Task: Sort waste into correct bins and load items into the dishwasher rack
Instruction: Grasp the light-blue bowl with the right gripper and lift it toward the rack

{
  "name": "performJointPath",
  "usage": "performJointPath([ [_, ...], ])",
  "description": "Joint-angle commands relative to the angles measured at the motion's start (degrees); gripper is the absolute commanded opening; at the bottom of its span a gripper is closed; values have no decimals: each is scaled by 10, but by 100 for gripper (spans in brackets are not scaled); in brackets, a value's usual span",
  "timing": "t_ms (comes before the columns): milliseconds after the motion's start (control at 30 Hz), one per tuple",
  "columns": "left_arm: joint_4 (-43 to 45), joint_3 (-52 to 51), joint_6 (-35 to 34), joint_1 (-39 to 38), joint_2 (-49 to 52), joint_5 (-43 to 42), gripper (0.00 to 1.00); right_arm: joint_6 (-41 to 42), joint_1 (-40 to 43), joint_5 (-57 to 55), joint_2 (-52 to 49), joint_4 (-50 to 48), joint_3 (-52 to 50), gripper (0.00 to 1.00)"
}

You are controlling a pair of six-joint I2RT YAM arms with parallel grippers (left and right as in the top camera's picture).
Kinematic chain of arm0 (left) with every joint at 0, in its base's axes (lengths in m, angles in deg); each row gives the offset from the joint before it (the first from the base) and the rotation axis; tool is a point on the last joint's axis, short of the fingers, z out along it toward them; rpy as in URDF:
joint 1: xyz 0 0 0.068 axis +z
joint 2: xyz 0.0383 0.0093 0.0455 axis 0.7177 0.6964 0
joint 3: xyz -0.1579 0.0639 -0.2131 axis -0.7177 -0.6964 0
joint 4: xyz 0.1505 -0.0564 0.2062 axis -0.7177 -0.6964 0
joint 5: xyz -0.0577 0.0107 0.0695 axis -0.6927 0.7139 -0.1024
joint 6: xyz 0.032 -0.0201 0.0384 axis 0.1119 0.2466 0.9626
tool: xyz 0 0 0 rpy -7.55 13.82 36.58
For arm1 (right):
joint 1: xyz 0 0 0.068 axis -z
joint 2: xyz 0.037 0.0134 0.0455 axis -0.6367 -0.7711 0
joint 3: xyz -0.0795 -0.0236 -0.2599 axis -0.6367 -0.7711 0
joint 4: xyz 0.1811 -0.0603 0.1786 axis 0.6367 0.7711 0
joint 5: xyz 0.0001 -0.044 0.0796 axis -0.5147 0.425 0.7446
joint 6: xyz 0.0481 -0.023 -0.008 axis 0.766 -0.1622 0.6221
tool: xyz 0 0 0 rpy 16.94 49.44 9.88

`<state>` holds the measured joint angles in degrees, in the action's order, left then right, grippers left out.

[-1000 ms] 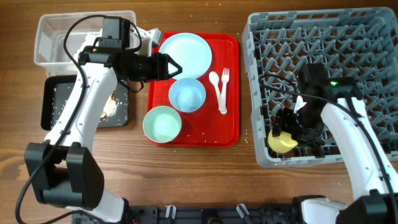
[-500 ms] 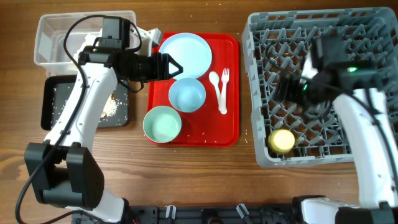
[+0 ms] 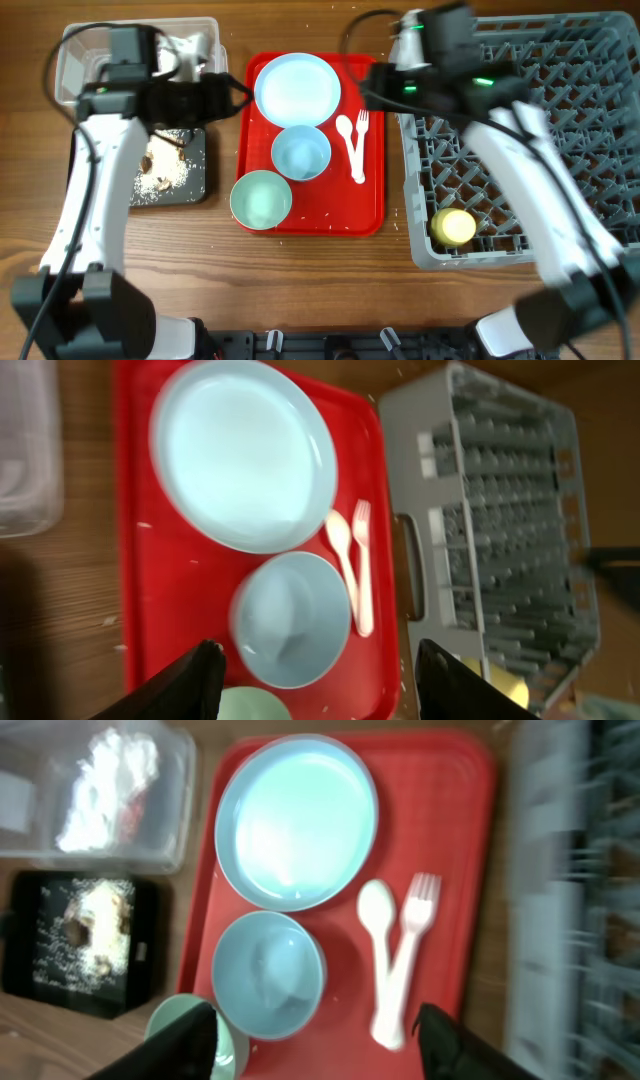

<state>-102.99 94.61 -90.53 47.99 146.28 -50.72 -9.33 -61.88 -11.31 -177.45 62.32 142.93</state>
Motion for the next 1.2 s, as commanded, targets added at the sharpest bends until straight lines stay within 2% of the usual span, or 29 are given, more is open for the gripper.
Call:
performJointPath([
  [0,-24,4,-18,25,-15,38,63,72,-44,-36,-85,-17,4,55],
  [100,-43,4,-17,27,-15,79,64,89,-57,-41,-134,-18,4,50],
  [167,-48,4,-17,27,-15,100,66,89,-63,-39,-172,-20,4,43],
  [333,-48,4,-17,27,-15,123,87,89,-82,-22,-237,-23,4,39],
  [433,-49,4,-17,27,-15,122,100,88,-90,-22,-260,-35,4,34],
  [600,-49,4,-17,27,-15,122,100,88,-90,-24,-270,-41,-3,29],
  [733,-49,4,-17,27,-15,122,100,88,-90,-26,-277,-50,-8,17],
  [800,-48,4,-17,27,-15,122,100,88,-90,-26,-277,-55,-11,4],
  [1033,-48,4,-17,27,-15,122,100,90,-89,-26,-273,-54,-10,4],
  [1167,-48,4,-17,27,-15,122,100,88,-69,-51,-223,-35,-9,4],
])
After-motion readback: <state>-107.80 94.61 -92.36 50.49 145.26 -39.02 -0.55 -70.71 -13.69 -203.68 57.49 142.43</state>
